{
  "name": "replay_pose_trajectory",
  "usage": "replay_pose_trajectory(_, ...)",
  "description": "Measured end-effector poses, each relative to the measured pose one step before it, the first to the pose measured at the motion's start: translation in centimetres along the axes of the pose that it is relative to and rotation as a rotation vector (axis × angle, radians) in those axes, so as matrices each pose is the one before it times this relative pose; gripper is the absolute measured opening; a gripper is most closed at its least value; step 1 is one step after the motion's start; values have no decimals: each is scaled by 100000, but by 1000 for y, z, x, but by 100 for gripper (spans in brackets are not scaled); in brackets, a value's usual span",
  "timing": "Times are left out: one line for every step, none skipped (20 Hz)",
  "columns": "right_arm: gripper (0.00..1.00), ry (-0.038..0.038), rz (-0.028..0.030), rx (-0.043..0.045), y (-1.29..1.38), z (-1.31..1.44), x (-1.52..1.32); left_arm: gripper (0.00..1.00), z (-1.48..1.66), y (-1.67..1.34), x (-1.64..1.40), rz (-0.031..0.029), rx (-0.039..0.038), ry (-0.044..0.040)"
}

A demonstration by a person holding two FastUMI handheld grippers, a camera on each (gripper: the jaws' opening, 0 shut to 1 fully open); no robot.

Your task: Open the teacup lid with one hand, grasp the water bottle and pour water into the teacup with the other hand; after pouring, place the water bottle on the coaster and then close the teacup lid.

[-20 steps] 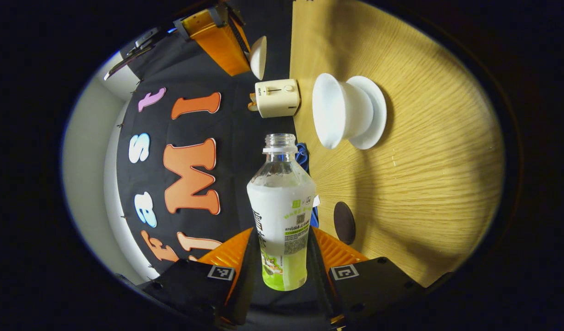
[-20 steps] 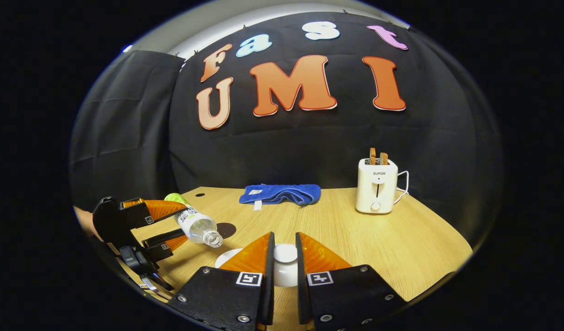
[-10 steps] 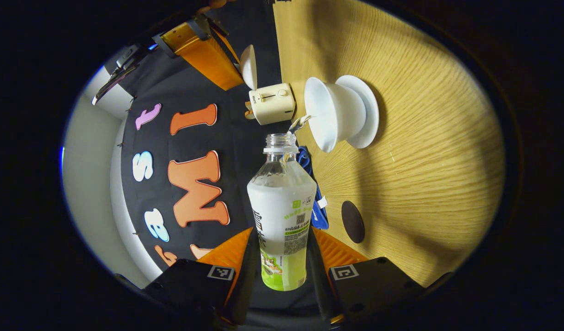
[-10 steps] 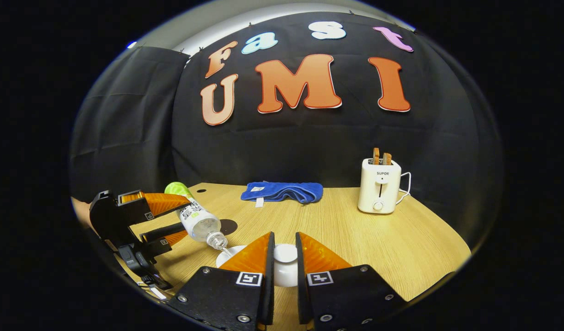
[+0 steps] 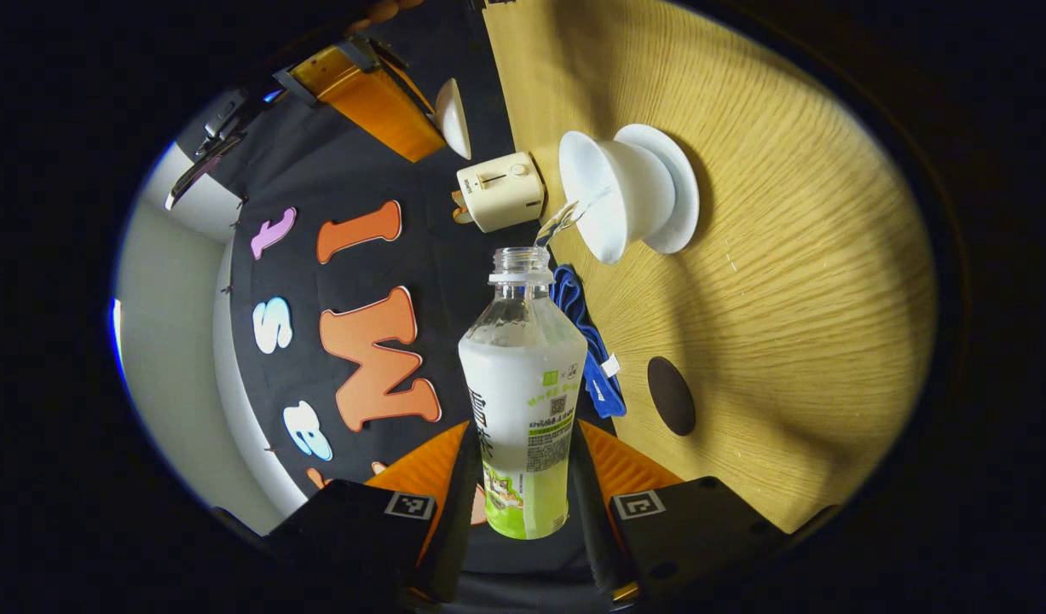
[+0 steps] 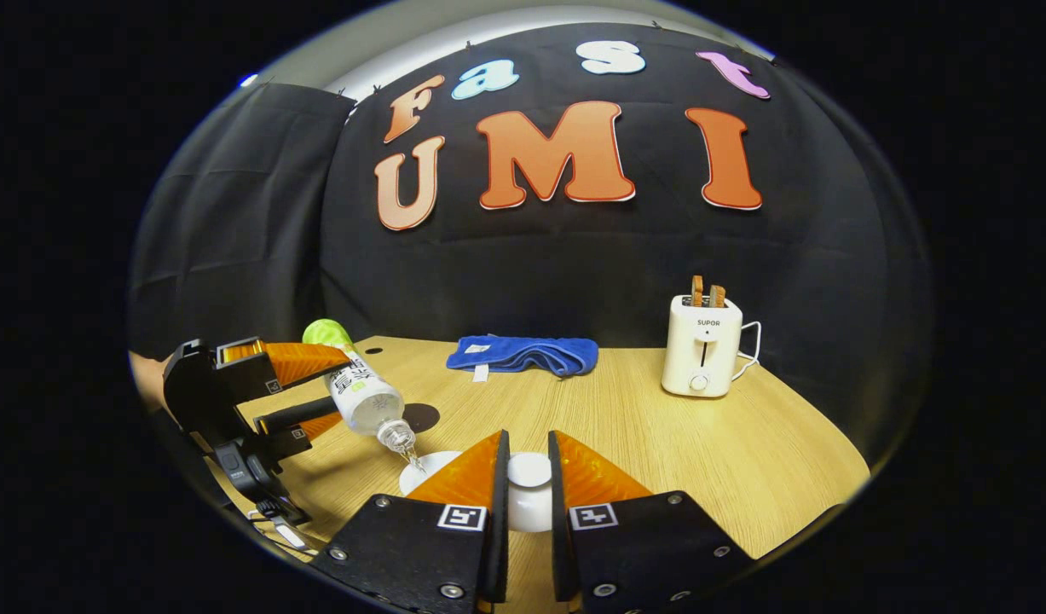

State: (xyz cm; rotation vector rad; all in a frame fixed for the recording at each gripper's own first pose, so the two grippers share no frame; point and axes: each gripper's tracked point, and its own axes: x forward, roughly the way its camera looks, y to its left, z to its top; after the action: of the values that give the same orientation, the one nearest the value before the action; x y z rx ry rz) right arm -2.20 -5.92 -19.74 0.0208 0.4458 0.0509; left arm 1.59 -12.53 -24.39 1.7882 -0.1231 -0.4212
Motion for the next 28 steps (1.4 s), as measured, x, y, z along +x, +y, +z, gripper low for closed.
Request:
replay_pose_trajectory(22, -47, 96, -112, 20, 2, -145, 61, -140, 140, 76, 316, 1028, 14)
replay_pose_trajectory(22, -202, 46, 94, -39, 51, -62, 61, 75, 149, 31, 445, 1081, 93)
replay_pose_trajectory(22, -113, 120, 110, -37, 85, -63, 61, 53, 108, -17, 511, 1022, 115)
replay_pose_trajectory(22, -289, -96, 254, -78, 48, -33, 61, 69, 100, -124, 331, 988, 142)
replay_pose_trajectory(22, 127, 44, 68, -37, -37, 39, 61, 15, 154, 24, 480, 1199, 30)
replay_pose_trajectory(21, 138, -291, -128, -110, -75, -8, 61, -35, 279, -5, 864, 1451, -166)
replay_pose_trajectory(22, -13, -180, 18, -70, 33, -54, 61, 4, 144, -19, 805, 1198, 42)
replay_pose_trajectory(22, -60, 221, 19, 39, 54, 14, 61, 12, 142, 19, 796, 1025, 40)
replay_pose_trajectory(22, -228, -91, 131, -54, 74, -4, 61, -79, 230, -45, 641, 936, 264)
replay_pose_trajectory(22, -234, -175, 86, -96, 31, 6, 61, -7, 263, -162, 868, -35, -148)
replay_pose_trajectory(22, 331, -20, -191, 22, -137, -10, 60, 31, 18, -56, 564, 93, -82)
replay_pose_trajectory(21, 318, -155, -252, -39, -69, 41, 63, -80, 242, -91, 632, 1034, 590)
replay_pose_trajectory(21, 82, 9, -424, -15, -2, -53, 63, 16, 117, -66, 517, 554, 320)
replay_pose_trajectory(21, -102, 197, -576, 70, 64, -104, 61, -277, 94, 147, 245, 432, 363)
replay_pose_trajectory(21, -319, -34, -303, -5, 136, -46, 61, -5, 111, -18, 484, 921, 342)
replay_pose_trajectory(21, -427, 150, 137, 38, 185, -6, 63, -29, 229, 32, 674, 798, 138)
replay_pose_trajectory(22, -233, 504, 168, 174, 64, 4, 63, -42, 124, 14, 715, 715, 73)
replay_pose_trajectory(21, -224, 263, 117, 95, 75, 17, 61, -5, 69, -9, 648, 716, 130)
replay_pose_trajectory(21, 59, 84, -54, 56, 41, 34, 63, 106, 109, -98, 709, 966, -133)
replay_pose_trajectory(22, 150, 110, -190, 5, -108, 80, 60, -66, 153, 56, 485, 848, -82)
replay_pose_trajectory(21, 234, 27, -225, 33, -163, -2, 61, 18, 4, -14, 347, 545, 1)
replay_pose_trajectory(21, 109, 92, -278, 34, -4, -5, 63, 5, 152, 71, 407, 401, -25)
replay_pose_trajectory(21, -61, 123, -155, 65, 84, -4, 63, -42, 7, 51, 296, 564, -53)
replay_pose_trajectory(21, 25, 185, 10, 37, 30, -95, 63, -59, 108, 92, 399, 527, -201)
replay_pose_trajectory(21, -130, 221, 71, -10, 11, -7, 61, 126, -36, -28, 83, 293, -422)
replay_pose_trajectory(21, 12, -8, 100, 34, 71, 56, 61, 103, 89, -107, 286, 581, -568)
replay_pose_trajectory(22, -96, 129, 16, -42, -75, 6, 63, 209, 54, -170, 391, 593, -596)
replay_pose_trajectory(22, 57, -103, 68, -74, 12, 15, 61, 336, 83, -56, 184, 480, -631)
